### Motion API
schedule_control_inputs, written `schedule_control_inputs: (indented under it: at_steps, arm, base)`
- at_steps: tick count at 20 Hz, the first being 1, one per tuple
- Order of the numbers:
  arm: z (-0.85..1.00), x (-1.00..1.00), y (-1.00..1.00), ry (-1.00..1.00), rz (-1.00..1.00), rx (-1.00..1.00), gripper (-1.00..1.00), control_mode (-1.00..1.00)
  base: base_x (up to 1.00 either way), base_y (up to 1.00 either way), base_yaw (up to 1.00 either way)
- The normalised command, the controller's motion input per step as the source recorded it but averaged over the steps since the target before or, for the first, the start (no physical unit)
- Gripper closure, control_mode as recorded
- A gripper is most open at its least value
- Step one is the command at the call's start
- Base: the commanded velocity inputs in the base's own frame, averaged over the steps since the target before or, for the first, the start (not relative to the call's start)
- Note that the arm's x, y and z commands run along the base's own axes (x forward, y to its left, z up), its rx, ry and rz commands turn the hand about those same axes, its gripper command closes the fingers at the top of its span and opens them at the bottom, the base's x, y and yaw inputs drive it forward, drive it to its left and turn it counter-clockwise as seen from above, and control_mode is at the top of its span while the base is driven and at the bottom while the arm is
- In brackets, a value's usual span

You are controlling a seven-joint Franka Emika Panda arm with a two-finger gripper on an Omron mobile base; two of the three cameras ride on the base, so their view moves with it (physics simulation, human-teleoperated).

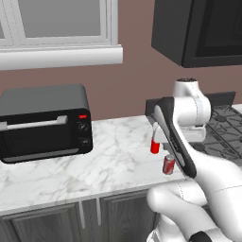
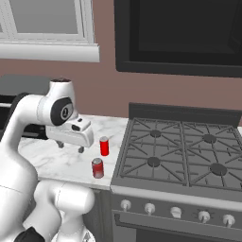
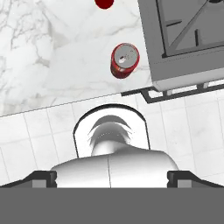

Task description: Four empty soda cans are scattered around the kitchen. Gather all the cans and cluster them next to the stove for recycling.

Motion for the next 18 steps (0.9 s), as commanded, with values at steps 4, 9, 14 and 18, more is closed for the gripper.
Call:
schedule_control_inputs:
  at_steps: [4,9,14,18]
  arm:
    - [0.28,-0.07,0.03,-0.14,0.0,0.0,-1.0,-1.0]
    - [0.22,0.0,0.0,-0.11,0.0,0.0,-1.0,-1.0]
    - [0.11,-0.02,0.0,-0.09,0.01,0.0,-1.0,-1.0]
    - [0.01,-0.07,0.04,-0.08,0.02,0.0,-1.0,-1.0]
  base:
    - [0.0,0.0,0.0]
    - [0.0,0.0,0.0]
    - [0.0,0.0,0.0]
    - [0.0,0.0,0.0]
